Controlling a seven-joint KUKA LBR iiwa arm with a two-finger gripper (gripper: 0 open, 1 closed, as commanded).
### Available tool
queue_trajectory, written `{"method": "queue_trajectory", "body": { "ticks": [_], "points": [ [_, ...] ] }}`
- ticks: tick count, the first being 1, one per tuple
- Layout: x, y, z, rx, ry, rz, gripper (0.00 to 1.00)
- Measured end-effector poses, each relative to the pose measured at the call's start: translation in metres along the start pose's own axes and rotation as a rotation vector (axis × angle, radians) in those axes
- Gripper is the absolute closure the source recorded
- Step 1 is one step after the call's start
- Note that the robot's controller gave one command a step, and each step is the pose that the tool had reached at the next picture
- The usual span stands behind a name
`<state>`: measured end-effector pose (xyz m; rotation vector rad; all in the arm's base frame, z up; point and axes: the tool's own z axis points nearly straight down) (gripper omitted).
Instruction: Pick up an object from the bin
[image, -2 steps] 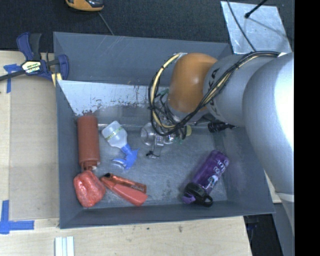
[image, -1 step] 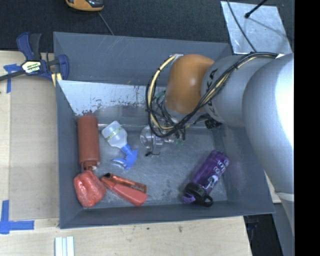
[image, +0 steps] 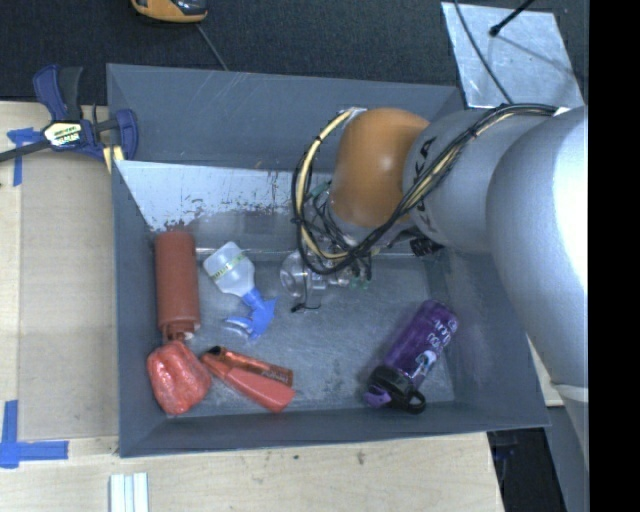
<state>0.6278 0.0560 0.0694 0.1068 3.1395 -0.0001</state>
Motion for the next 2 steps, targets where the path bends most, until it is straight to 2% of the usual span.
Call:
{"method": "queue_trajectory", "body": {
  "ticks": [2],
  "points": [
    [0.001, 0.000, -0.015, 0.000, 0.000, 0.001, 1.00]
  ]
}}
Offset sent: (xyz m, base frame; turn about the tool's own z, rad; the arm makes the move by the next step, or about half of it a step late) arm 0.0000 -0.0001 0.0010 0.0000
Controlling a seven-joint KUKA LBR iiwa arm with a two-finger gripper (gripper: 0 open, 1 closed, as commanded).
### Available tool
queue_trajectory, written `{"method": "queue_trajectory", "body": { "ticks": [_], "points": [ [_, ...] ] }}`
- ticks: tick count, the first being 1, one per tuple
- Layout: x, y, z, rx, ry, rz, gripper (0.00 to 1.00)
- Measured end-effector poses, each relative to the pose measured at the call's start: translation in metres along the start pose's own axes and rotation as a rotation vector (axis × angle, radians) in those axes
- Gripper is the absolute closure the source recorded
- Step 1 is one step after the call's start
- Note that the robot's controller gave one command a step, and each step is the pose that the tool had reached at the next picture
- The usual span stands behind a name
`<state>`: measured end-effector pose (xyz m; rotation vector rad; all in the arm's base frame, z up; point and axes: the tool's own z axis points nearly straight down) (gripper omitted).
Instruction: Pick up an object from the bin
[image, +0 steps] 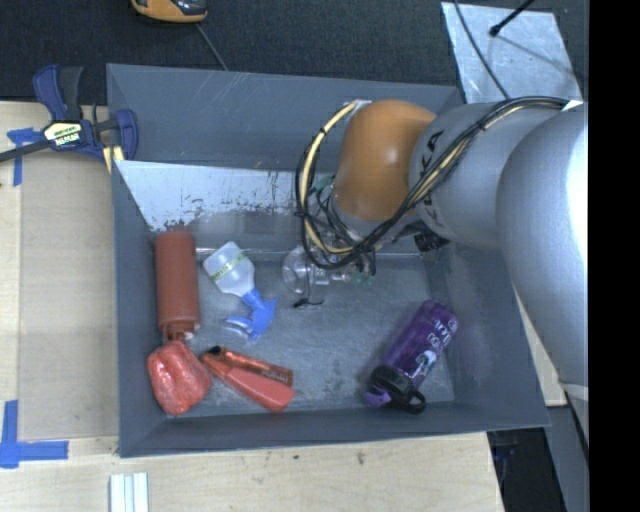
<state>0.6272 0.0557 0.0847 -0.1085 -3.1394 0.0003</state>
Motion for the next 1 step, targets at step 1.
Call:
{"method": "queue_trajectory", "body": {
  "ticks": [1],
  "points": [
    [-0.0011, 0.0001, -0.0096, -0.001, -0.003, 0.000, 1.00]
  ]
}}
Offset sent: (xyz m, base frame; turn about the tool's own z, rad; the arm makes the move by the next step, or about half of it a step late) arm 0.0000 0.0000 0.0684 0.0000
